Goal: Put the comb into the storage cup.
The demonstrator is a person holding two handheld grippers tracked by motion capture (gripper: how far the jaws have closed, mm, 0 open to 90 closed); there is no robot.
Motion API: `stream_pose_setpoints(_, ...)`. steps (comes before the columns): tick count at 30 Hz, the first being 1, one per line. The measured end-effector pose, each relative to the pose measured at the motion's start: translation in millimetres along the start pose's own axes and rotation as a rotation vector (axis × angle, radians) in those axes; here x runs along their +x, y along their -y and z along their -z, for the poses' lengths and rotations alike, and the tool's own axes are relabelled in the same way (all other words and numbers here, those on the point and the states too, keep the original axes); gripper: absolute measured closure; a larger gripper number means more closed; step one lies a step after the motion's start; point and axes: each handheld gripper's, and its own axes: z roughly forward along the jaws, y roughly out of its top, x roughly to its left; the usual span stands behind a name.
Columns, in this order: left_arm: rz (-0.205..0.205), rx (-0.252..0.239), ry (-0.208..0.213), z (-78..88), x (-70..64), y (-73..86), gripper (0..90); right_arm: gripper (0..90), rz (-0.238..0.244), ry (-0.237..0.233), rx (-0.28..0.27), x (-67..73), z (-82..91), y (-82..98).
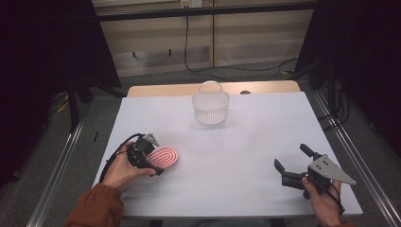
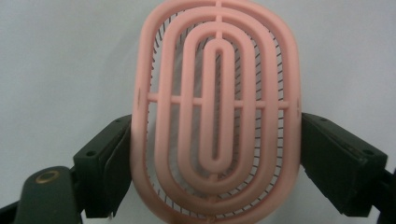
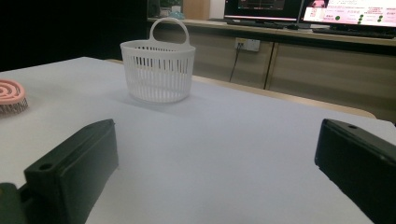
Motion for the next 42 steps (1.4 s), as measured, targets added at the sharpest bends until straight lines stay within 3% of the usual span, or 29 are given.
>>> stream_pose_setpoints(5,-0.037,0.030,-0.011,-2.3,0.0,-1.2,13.0,0.0,0.001,0.000,0.001,0.0,0.1,0.0)
stream_pose_setpoints(6,-0.008,0.013,-0.012,-3.9,-1.5,-1.0,13.1,0.0,0.001,-0.001,0.000,-0.1,0.2,0.0)
stream_pose_setpoints(7,-0.006,0.010,-0.010,-4.6,-1.6,-1.1,13.2,0.0,0.001,0.000,-0.001,-0.3,0.2,0.0)
stream_pose_setpoints(9,-0.027,0.036,-0.009,-4.8,0.1,-1.7,14.5,0.0,0.001,0.000,0.000,-0.3,0.3,0.0)
stream_pose_setpoints(10,-0.011,0.020,-0.012,-6.4,-0.8,-1.4,15.2,0.0,0.002,0.000,0.000,-0.2,0.2,0.1)
stream_pose_setpoints(11,-0.032,0.041,-0.009,-5.7,1.2,-1.7,16.9,0.0,0.002,0.001,0.000,-0.2,0.2,0.0)
stream_pose_setpoints(13,-0.031,0.038,-0.007,-5.6,2.8,-1.1,18.5,0.0,0.002,0.001,0.000,-0.3,0.1,0.0)
stream_pose_setpoints(14,-0.001,0.018,-0.006,-6.7,1.8,-0.5,18.5,0.0,0.001,0.001,0.000,-0.3,0.1,0.1)
stream_pose_setpoints(15,-0.024,0.038,-0.006,-5.1,3.4,-0.6,18.7,0.0,0.001,0.000,0.000,-0.2,0.2,0.1)
stream_pose_setpoints(16,-0.002,0.019,-0.008,-6.3,1.8,0.2,18.8,0.0,0.001,0.000,-0.001,-0.3,0.2,0.0)
stream_pose_setpoints(18,-0.002,0.013,-0.007,-6.7,2.2,0.0,19.0,0.0,0.002,0.001,-0.001,-0.4,-0.1,0.2)
stream_pose_setpoints(19,-0.024,0.038,0.003,-5.4,4.5,-0.4,19.0,0.0,0.001,0.001,-0.001,-0.4,-0.2,0.2)
stream_pose_setpoints(20,0.007,0.019,0.001,-6.4,3.6,-0.4,19.1,0.0,0.001,0.002,-0.002,-0.5,-0.2,0.2)
stream_pose_setpoints(21,0.012,0.021,0.001,-6.4,4.0,-0.4,19.1,0.0,0.002,0.001,-0.001,-0.5,-0.2,0.2)
stream_pose_setpoints(22,-0.006,0.042,0.008,-5.0,6.0,-0.8,19.1,0.0,0.001,0.001,-0.001,-0.4,-0.1,0.1)
stream_pose_setpoints(30,0.004,0.059,0.007,-4.2,6.0,-1.0,19.4,0.0,0.002,0.001,-0.001,-0.3,0.2,0.0)
stream_pose_setpoints(33,0.045,0.056,0.019,-4.4,7.5,-0.8,19.5,0.0,0.001,0.002,0.000,-0.4,0.3,0.1)
stream_pose_setpoints(38,0.076,0.037,0.016,-4.2,7.3,0.7,19.5,0.0,0.001,0.003,-0.001,-0.4,0.4,0.0)
stream_pose_setpoints(39,0.049,0.056,0.008,-2.7,8.2,0.6,19.5,0.0,0.001,0.002,-0.001,-0.5,0.3,0.0)
stream_pose_setpoints(42,0.039,0.072,0.010,-2.5,6.0,0.9,19.6,0.0,-0.002,0.010,-0.006,-1.3,1.1,-0.4)
